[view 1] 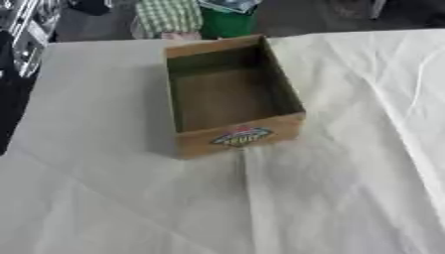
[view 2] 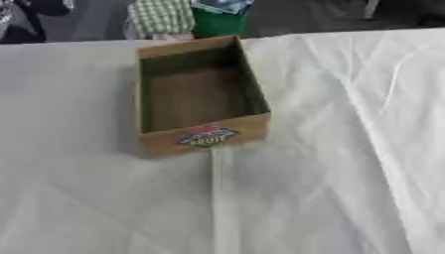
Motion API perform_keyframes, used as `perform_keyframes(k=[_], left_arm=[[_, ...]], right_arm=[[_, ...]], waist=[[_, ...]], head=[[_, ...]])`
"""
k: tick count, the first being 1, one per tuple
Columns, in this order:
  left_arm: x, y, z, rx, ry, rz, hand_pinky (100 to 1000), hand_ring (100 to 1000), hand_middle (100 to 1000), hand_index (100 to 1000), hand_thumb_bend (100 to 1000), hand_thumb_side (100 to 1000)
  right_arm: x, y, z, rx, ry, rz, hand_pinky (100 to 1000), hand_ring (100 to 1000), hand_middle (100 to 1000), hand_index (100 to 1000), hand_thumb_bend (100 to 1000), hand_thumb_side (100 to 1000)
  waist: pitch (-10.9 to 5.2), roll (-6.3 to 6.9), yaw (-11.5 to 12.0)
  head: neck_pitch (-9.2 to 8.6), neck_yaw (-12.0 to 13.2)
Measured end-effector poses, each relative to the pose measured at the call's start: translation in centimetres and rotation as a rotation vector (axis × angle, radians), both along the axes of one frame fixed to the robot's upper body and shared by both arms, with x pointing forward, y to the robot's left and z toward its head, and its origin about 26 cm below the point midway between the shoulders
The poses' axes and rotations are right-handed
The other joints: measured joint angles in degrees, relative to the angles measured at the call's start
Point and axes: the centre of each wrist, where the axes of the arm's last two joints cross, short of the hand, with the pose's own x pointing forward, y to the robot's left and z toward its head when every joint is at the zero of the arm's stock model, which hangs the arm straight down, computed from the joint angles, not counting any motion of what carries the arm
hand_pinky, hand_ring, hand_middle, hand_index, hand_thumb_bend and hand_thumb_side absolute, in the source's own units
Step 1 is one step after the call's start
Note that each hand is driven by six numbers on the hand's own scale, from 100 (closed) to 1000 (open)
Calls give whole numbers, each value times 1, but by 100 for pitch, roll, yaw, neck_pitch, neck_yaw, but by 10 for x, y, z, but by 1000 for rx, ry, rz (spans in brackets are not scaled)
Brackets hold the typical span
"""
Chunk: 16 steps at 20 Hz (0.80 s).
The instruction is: Pick up objects on the table and place them in the box.
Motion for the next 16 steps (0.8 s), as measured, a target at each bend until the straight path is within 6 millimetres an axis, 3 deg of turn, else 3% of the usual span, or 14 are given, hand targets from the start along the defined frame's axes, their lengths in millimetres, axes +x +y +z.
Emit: perform_keyframes(k=[5, 10, 16], left_arm=[[-15, -47, -4, -53, 50, -150, 474, 538, 386, 527, 100, 329], [-18, -95, -23, -77, 119, -251, 475, 546, 407, 532, 100, 339], [-8, -125, -55, -23, 225, -243, 473, 562, 439, 558, 100, 367]], right_arm=[[1, 4, 5, -8, -4, 27, 839, 775, 794, 906, 100, 706], [2, 7, 9, -15, -7, 50, 839, 775, 794, 906, 100, 706], [3, 8, 12, -17, -10, 59, 840, 774, 793, 907, 100, 707]], waist=[[-73, -3, -71], [-81, 0, -137], [-75, 32, -203]], head=[[45, 1], [48, 19], [0, 51]])
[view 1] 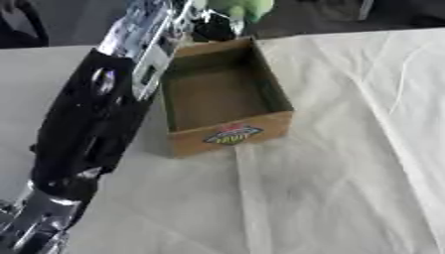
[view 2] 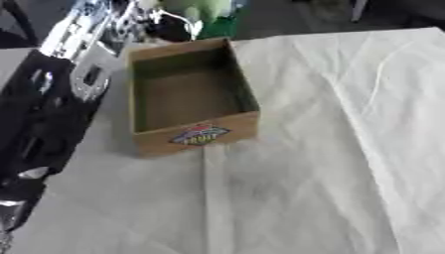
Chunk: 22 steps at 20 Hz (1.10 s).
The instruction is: Pick up objects on the table and place them in the box.
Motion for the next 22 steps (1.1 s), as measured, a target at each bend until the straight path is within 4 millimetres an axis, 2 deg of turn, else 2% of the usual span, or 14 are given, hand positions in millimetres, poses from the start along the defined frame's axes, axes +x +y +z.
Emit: perform_keyframes(k=[8, 14, 22], left_arm=[[14, -16, -32, 156, 94, 25, 457, 572, 459, 576, 100, 403], [20, -19, -45, 242, 119, 48, 458, 579, 471, 590, 100, 418], [25, -21, -55, 373, 198, 101, 502, 659, 571, 711, 100, 536]], right_arm=[[0, 0, 0, -2, 5, -1, 841, 774, 792, 907, 100, 709], [0, 0, -1, -3, 7, 0, 841, 774, 791, 907, 100, 703], [0, 1, -1, -3, 9, 2, 841, 774, 791, 907, 100, 710]], waist=[[22, 40, -7], [31, 41, -15], [59, 53, -36]], head=[[-27, 0], [-63, 0], [-104, 3]])
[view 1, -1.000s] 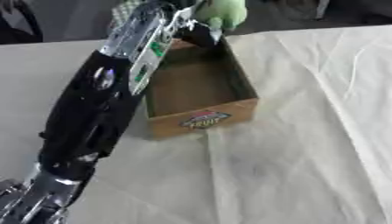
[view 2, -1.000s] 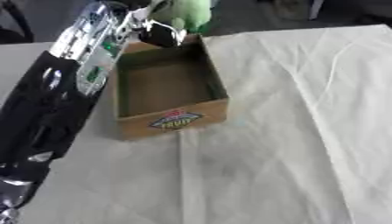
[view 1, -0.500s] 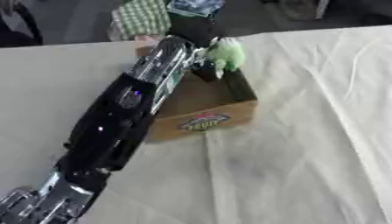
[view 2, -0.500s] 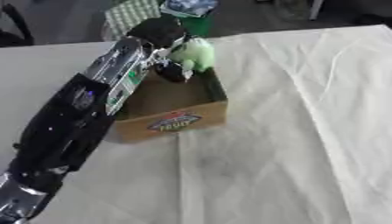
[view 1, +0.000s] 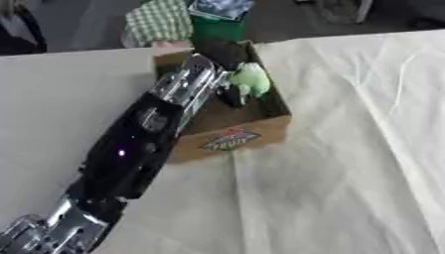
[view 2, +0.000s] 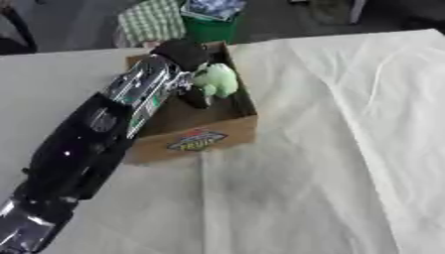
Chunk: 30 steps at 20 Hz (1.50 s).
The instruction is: Pick up objects on the table and place them in the box.
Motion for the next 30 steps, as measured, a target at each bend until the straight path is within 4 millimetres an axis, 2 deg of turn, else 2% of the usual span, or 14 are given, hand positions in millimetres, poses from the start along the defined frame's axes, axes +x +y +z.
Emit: perform_keyframes(k=[2, 3, 7, 8, 11, 18, 22, 24, 28, 30], left_arm=[[1, 0, -1, 50, 15, 25, 500, 663, 574, 718, 100, 551], [1, 0, -1, 76, 17, 38, 486, 635, 546, 692, 100, 545], [-1, 0, 3, 115, -18, 70, 443, 565, 472, 623, 100, 475], [-2, 0, 5, 101, -35, 71, 428, 541, 446, 592, 100, 440], [-2, 5, 12, 6, -81, 66, 425, 522, 413, 554, 100, 418], [14, 37, 30, -154, -101, 94, 440, 539, 434, 563, 100, 449], [25, 47, 28, -154, -77, 111, 479, 590, 490, 600, 100, 500], [30, 51, 24, -129, -31, 128, 494, 607, 511, 617, 100, 492], [39, 59, 14, -60, 93, 172, 523, 646, 560, 668, 100, 532], [41, 61, 10, -32, 147, 192, 559, 712, 634, 769, 100, 591]], right_arm=[[0, 0, 0, 0, 0, 0, 841, 773, 791, 907, 100, 709], [0, 0, 0, 0, 0, 0, 841, 773, 790, 907, 100, 706], [0, 0, 0, 2, -1, 0, 841, 773, 790, 907, 100, 705], [0, 0, 0, 2, -2, 0, 842, 773, 790, 907, 100, 705], [0, -1, -2, 4, 2, -2, 842, 773, 790, 907, 100, 706], [0, -1, -2, 9, -1, -5, 842, 773, 790, 907, 100, 706], [0, -1, -1, 10, -5, -3, 842, 773, 790, 907, 100, 706], [0, 0, 0, 10, -10, -1, 842, 773, 790, 907, 100, 707], [0, 0, 0, 10, -11, -1, 843, 773, 790, 907, 100, 705], [0, 0, 0, 11, -11, -1, 842, 773, 790, 907, 100, 712]], waist=[[1, 9, -1], [1, 10, -1], [2, 10, -1], [3, 10, -1], [10, 12, -1], [38, 49, -17], [78, 60, -54], [87, 75, -86], [107, 84, -103], [107, 84, -108]], head=[[-2, 3], [-3, 4], [-53, 7], [-56, 6], [-45, -52], [60, -314], [60, -334], [59, -317], [57, -286], [57, -280]])
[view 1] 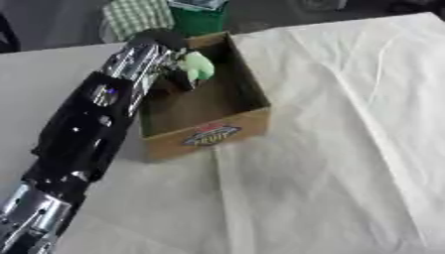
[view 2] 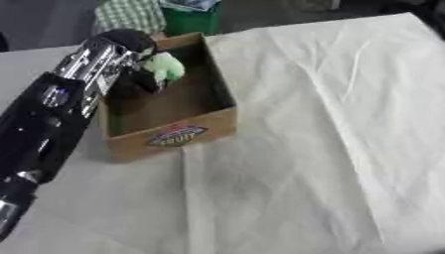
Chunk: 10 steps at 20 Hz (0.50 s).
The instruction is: Pick up objects on the table and place them in the box.
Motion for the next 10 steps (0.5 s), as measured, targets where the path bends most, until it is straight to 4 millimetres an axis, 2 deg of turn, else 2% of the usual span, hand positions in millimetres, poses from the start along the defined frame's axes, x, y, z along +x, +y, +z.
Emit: perform_keyframes(k=[1, 2, 3, 5, 7, 8, 10], left_arm=[[1, 1, -2, 11, 27, 10, 599, 772, 714, 859, 116, 647], [2, 2, -3, 24, 54, 23, 630, 809, 756, 913, 213, 682], [3, 3, -5, 37, 83, 36, 674, 852, 800, 986, 422, 749], [4, 5, -6, 59, 127, 59, 719, 891, 839, 1000, 703, 828], [4, 5, -5, 77, 149, 69, 736, 906, 854, 1000, 941, 914], [4, 5, -3, 82, 150, 67, 743, 912, 861, 1000, 1000, 942], [1, 5, 2, 77, 134, 61, 753, 919, 871, 1000, 1000, 987]], right_arm=[[0, 0, 0, 1, 0, -1, 842, 773, 790, 907, 100, 714], [0, 0, 0, 2, -1, -1, 843, 773, 790, 907, 100, 714], [0, 0, 0, 3, -2, -2, 842, 773, 790, 907, 100, 713], [0, 0, 0, 5, -3, -2, 843, 773, 790, 907, 100, 714], [0, 0, 0, 6, -3, -2, 843, 773, 790, 907, 100, 715], [0, 0, 0, 6, -3, -2, 843, 773, 790, 907, 100, 714], [0, 0, 0, 6, -3, -3, 843, 773, 790, 907, 100, 714]], waist=[[0, 0, -1], [0, 0, -2], [0, 0, -3], [0, 0, -3], [0, 0, -3], [0, 0, -3], [-1, 0, -3]], head=[[-1, 3], [-1, 5], [-2, 6], [-2, 8], [-2, 11], [-2, 12], [-2, 14]])
